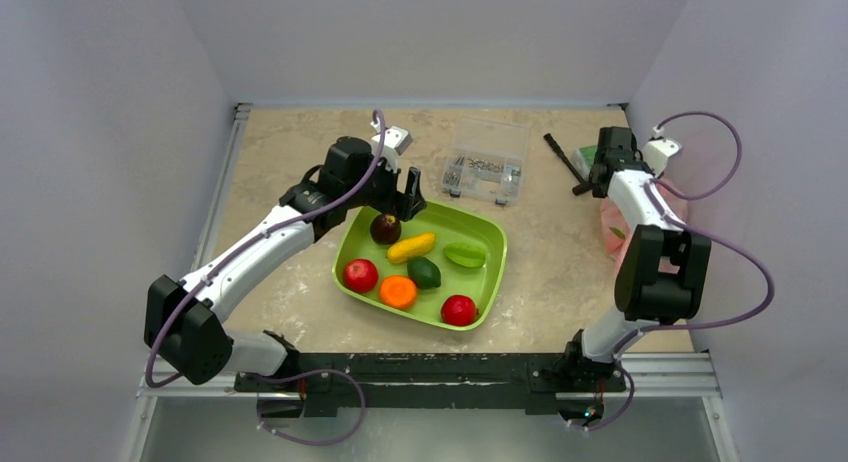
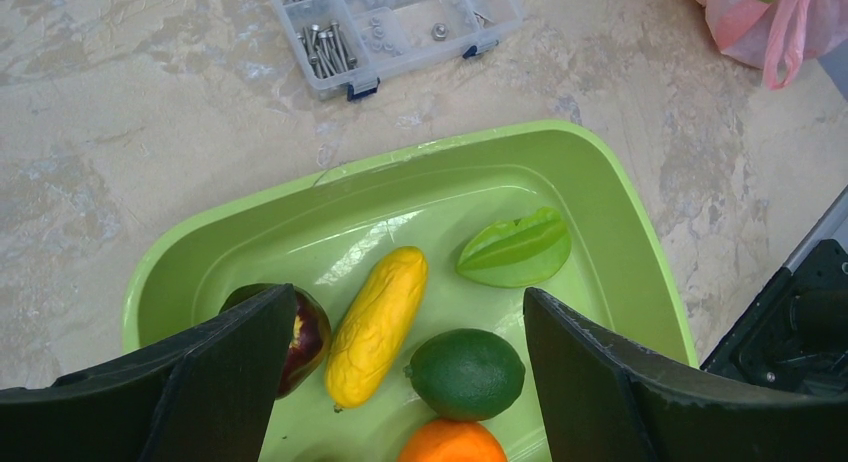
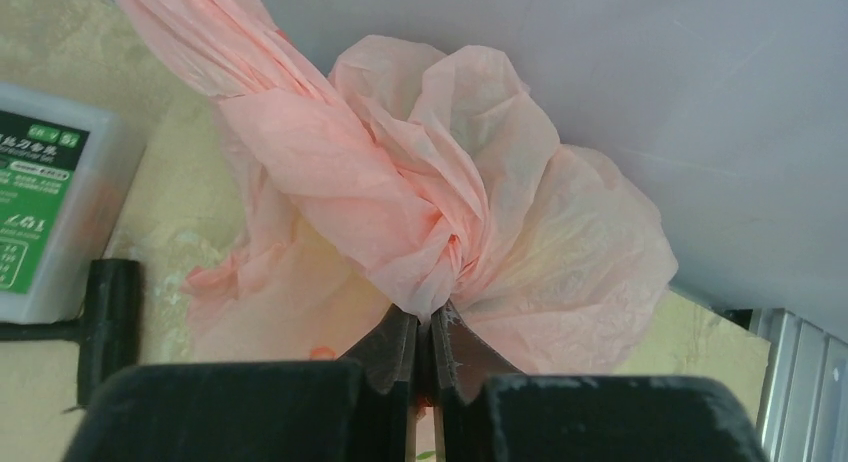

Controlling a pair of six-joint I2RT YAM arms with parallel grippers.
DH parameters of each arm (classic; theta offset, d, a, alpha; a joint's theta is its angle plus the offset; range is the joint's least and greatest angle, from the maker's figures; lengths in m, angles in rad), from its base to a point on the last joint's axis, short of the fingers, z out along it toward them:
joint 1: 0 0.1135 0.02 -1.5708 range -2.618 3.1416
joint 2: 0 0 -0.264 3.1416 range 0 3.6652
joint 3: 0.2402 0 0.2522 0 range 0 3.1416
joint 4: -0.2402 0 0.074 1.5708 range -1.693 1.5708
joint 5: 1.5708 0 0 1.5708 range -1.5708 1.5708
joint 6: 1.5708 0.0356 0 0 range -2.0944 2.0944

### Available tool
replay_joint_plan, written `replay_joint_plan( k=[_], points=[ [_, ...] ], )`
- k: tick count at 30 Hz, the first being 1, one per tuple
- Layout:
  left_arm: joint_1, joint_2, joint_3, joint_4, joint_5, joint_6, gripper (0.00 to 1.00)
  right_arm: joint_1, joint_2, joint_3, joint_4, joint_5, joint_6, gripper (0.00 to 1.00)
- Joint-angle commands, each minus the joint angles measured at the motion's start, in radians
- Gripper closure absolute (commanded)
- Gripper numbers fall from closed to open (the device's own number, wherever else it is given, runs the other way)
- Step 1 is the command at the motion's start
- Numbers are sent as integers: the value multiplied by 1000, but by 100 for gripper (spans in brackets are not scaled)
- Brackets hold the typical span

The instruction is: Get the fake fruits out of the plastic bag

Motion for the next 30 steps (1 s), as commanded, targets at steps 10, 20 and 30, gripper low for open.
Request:
replay_joint_plan(
  k=[10, 20, 30],
  points=[
    [-4, -70, 36, 0, 2, 20, 16, 285, -256, -131, -59, -104, 13, 100],
    [-24, -76, 39, -26, -16, 49, 16, 406, -399, -219, -92, -420, 5, 100],
    [-54, -57, 29, -26, 4, 82, 16, 429, -498, -282, -128, -658, -11, 100]
  ],
)
